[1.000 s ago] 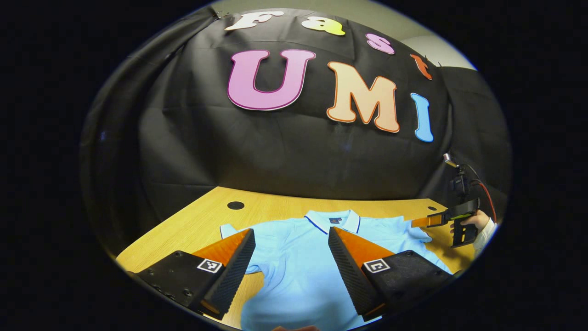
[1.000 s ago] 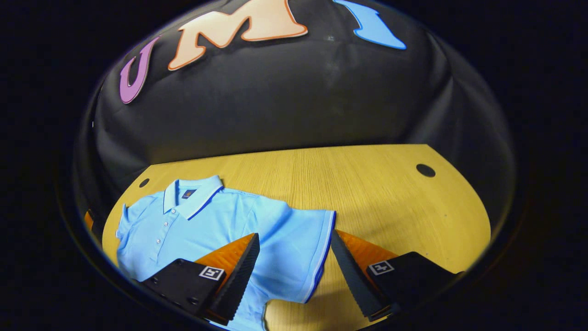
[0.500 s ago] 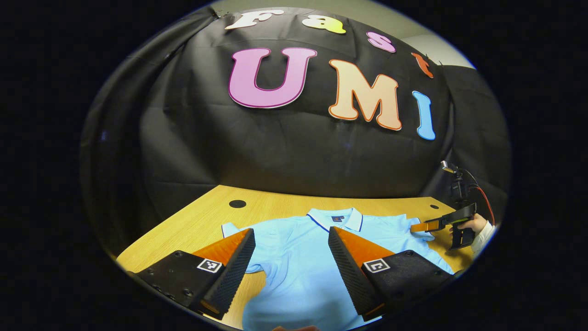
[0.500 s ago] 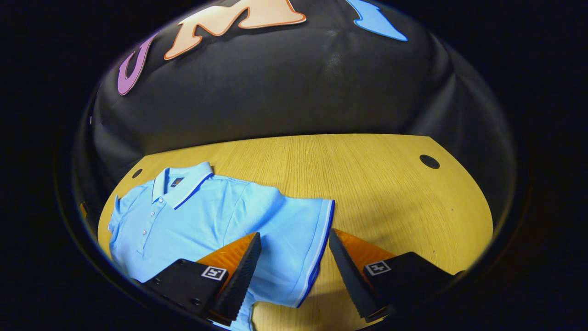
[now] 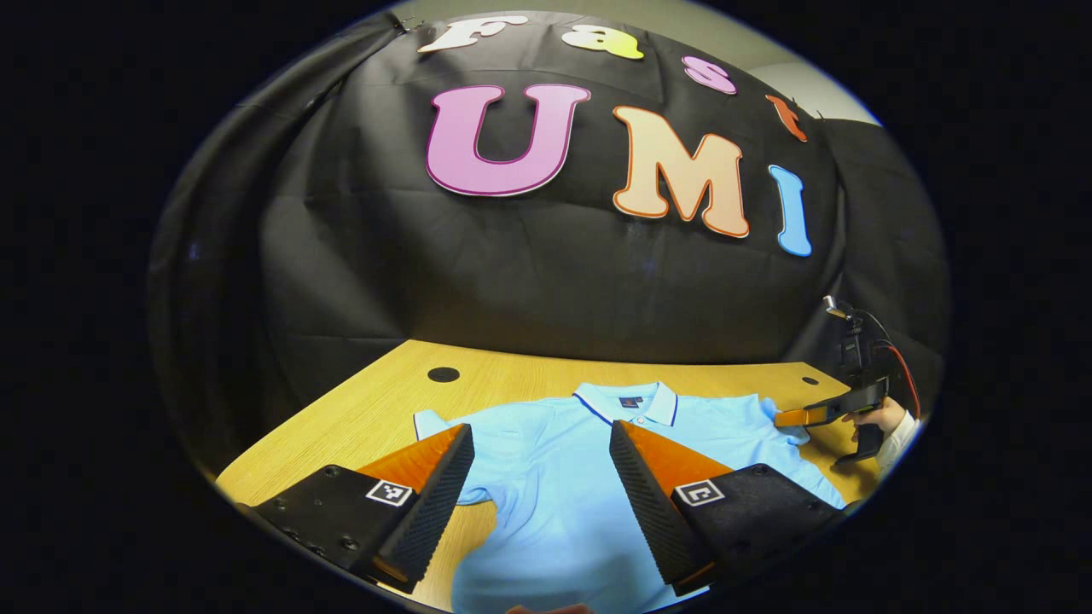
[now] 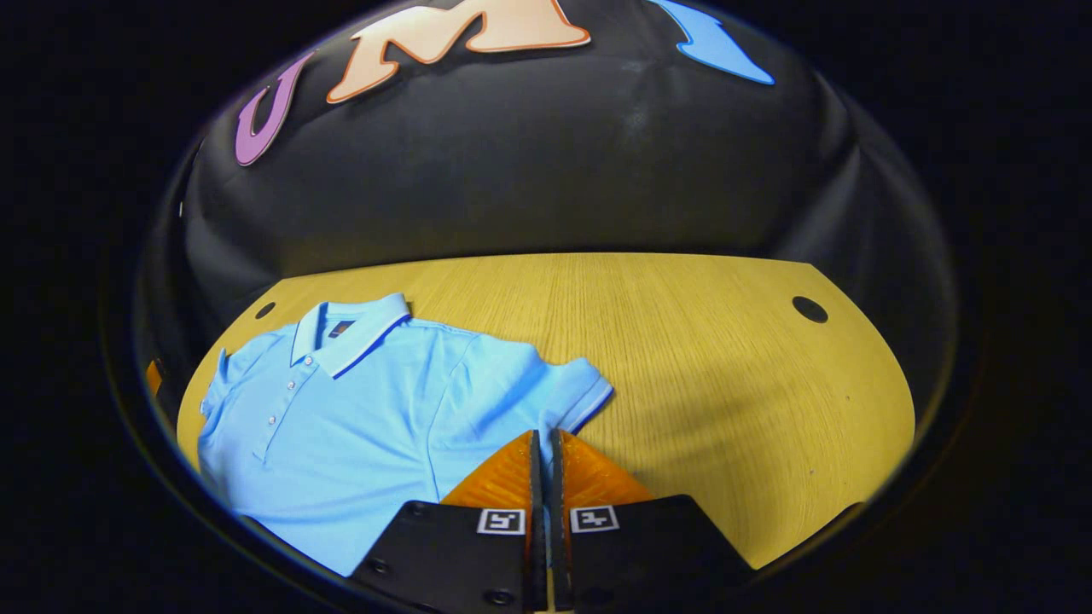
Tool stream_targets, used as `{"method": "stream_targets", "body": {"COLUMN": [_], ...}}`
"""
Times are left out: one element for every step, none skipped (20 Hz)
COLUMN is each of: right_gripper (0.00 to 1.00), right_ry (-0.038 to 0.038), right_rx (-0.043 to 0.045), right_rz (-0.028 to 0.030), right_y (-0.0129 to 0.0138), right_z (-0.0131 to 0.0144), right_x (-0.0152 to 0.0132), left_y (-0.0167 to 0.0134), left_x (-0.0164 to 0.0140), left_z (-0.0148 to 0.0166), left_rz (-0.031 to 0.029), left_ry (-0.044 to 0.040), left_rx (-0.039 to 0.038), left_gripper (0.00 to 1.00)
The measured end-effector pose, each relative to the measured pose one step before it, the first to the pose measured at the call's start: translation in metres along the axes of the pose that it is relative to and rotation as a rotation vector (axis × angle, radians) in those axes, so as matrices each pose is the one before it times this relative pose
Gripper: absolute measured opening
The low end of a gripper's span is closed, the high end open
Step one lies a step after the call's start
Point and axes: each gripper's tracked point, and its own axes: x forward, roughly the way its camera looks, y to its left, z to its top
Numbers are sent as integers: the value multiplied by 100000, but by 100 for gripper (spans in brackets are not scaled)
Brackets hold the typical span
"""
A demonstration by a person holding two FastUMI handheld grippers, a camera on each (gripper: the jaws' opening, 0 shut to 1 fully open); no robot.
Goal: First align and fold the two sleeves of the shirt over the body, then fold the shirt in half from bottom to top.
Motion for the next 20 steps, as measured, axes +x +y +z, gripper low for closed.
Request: {"method": "stream_targets", "body": {"right_gripper": [5, 5, 5, 5, 5, 5, 3, 5, 5, 5, 5, 5, 4, 5, 5, 5, 11, 11, 8, 32], "right_ry": [458, 320, -1463, -1352, -1389, -1451, -1898, -1908, -1211, -1098, -191, 1073, 1254, 1041, 380, 267, 532, 448, 1090, 920], "right_rx": [938, 2328, 3028, 2753, 2639, 1521, 1560, 2282, 2502, 3409, 3175, 3325, 3026, 2512, 1434, 1354, 1907, 2635, 2639, 2184], "right_rz": [292, 455, 1749, 2032, 2620, 2420, 3367, 5521, 4773, 5450, 4267, 4051, 2654, 1156, 1955, 2071, 3687, 4287, 4223, 3817], "right_y": [41, 106, 431, 472, 701, 751, 1128, 1623, 1454, 1730, 1340, 1214, 784, 419, 580, 710, 817, 1203, 1050, 1168], "right_z": [-58, 122, 515, 587, 602, 561, 564, 597, 348, 212, -156, -376, -540, -495, -311, -99, -317, -413, -13, -221], "right_x": [-32, -172, -282, -410, -476, -310, -310, -206, -301, 53, 362, 204, 285, 378, -51, 261, -32, 175, -668, -173], "left_y": [-5, -80, -124, 1, 3, 33, 3, -40, -109, -142, -89, 94, 105, 22, 24, 14, -37, -59, 16, 73], "left_x": [-1, -26, -8, 33, -4, 7, -13, -7, -40, -21, -4, 9, -51, 27, -4, 26, -34, -40, 29, 58], "left_z": [24, -83, -4, -74, 33, -38, 26, -132, 42, -21, 85, -12, 56, 29, 74, -17, 109, -13, 5, -35], "left_rz": [-12, -247, -395, -199, -5, 33, 79, -19, -277, -566, -302, 112, 252, 116, 24, 142, -247, -131, -174, 236], "left_ry": [197, 27, 86, 43, 43, 18, 71, 159, 127, -22, -58, -120, -202, -97, -188, -91, -101, -231, -119, 30], "left_rx": [-127, -397, -385, -141, -36, -7, -20, -68, -263, -312, -174, 45, 79, -43, -33, 13, -16, -189, -71, 87], "left_gripper": [95, 95, 95, 95, 95, 95, 95, 95, 95, 95, 95, 95, 95, 95, 95, 95, 95, 95, 95, 95]}}
